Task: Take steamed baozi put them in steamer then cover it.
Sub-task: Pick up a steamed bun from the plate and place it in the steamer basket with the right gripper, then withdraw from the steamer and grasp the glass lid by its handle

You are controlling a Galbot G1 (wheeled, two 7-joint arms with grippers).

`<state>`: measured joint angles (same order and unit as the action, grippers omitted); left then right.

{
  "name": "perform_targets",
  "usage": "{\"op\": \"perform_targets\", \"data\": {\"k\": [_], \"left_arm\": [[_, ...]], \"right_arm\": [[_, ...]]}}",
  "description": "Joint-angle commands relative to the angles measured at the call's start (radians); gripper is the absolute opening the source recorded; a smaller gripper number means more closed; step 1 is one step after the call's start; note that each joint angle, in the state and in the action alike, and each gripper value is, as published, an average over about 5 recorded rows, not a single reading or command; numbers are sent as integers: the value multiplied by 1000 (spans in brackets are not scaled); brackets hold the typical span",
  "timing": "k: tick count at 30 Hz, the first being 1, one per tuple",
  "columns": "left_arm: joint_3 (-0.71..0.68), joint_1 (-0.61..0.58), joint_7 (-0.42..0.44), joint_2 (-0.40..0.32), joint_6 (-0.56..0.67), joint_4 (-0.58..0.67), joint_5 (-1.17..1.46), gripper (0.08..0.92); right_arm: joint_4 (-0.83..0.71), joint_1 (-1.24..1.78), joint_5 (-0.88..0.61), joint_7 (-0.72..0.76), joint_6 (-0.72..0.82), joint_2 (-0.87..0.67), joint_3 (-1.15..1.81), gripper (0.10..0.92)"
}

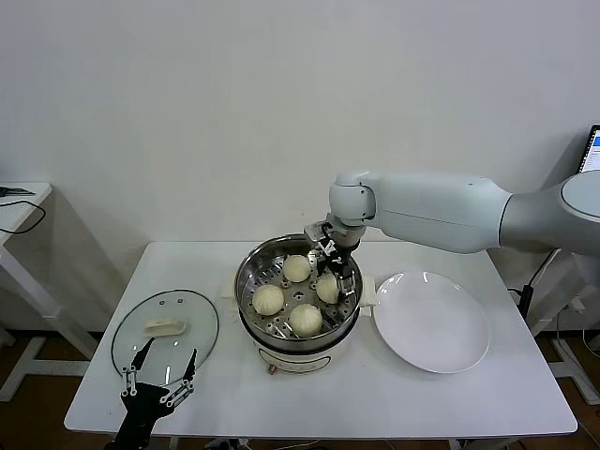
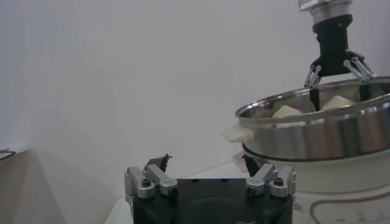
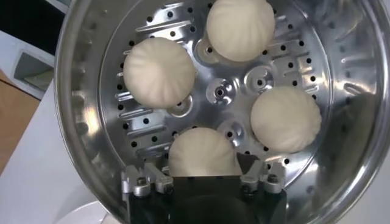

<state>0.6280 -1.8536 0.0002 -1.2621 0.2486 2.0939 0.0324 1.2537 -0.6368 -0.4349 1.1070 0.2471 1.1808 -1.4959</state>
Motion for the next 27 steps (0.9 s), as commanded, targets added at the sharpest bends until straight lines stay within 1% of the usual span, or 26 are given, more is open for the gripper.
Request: {"op": "perform_targets", "data": {"k": [1, 3, 5, 6, 10, 12, 13, 16, 19, 22, 24, 27], "left_arm": [[-4, 9, 1, 1, -2, -11, -4, 823], [-3, 15, -1, 1, -2, -12, -10, 823], [-1, 24, -4, 2, -2, -14, -20, 823], [0, 30, -6, 3, -1, -16, -26, 823], [4, 66, -20, 11, -2, -29, -54, 823], [7, 89, -29, 15, -5, -33, -75, 823], [8, 100, -34, 18, -7, -33, -89, 823], [12, 133, -56, 21, -8, -36, -140, 823], [13, 165, -85, 25, -4, -49, -193, 823], [13, 191, -106, 32, 8, -72, -246, 823], [12, 207, -118, 33, 13, -87, -287, 823], [12, 228, -142, 31, 13, -110, -362, 823]], "right_arm": [[107, -23, 4, -8, -4, -98, 83, 822], [137, -15, 4, -41, -19, -148, 149, 822], [168, 8, 1, -151, -64, -206, 219, 823], [187, 22, -3, -244, -93, -236, 250, 823], [281, 118, -43, -736, -183, -363, 337, 823], [321, 188, -55, -946, -221, -421, 384, 823], [336, 233, -55, -1036, -242, -448, 417, 823], [357, 409, -44, -1234, -310, -514, 570, 823], [352, 668, -25, -1376, -379, -550, 811, 823], [339, 941, -11, -1482, -436, -546, 1092, 823], [317, 1113, 4, -1512, -472, -517, 1287, 823], [267, 1330, 35, -1518, -549, -456, 1540, 823]]}}
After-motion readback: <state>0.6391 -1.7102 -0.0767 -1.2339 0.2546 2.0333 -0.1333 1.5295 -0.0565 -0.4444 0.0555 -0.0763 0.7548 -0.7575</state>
